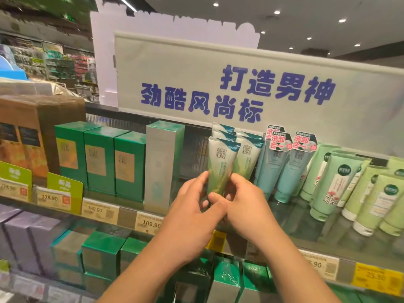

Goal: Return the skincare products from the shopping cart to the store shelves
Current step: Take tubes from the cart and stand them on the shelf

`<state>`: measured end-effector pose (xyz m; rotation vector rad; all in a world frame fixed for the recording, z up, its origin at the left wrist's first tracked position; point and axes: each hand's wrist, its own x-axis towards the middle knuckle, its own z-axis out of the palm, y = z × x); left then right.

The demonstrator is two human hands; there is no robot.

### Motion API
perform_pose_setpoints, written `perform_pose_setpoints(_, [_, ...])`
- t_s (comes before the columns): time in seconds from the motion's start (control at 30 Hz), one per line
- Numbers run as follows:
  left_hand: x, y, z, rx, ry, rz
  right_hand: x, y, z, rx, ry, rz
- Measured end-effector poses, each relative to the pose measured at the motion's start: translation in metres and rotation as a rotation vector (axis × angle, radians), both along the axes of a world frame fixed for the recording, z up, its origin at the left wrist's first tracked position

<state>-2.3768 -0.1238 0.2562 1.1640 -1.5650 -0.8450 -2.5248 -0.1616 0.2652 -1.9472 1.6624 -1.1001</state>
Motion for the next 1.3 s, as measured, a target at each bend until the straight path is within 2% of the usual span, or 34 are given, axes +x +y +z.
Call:
perform_pose_setpoints(0.9, [0.008, 0.003, 0.009, 0.072, 0.003, -0.072, 0.013, -0.003, -0.002, 0.002, 0.180, -0.091])
perform_pose_setpoints(1.3, [0.019, 0.007, 0.006, 0.023, 0.026, -0.089, 0.013, 0.010, 0.010, 0.085, 0.099, -0.087])
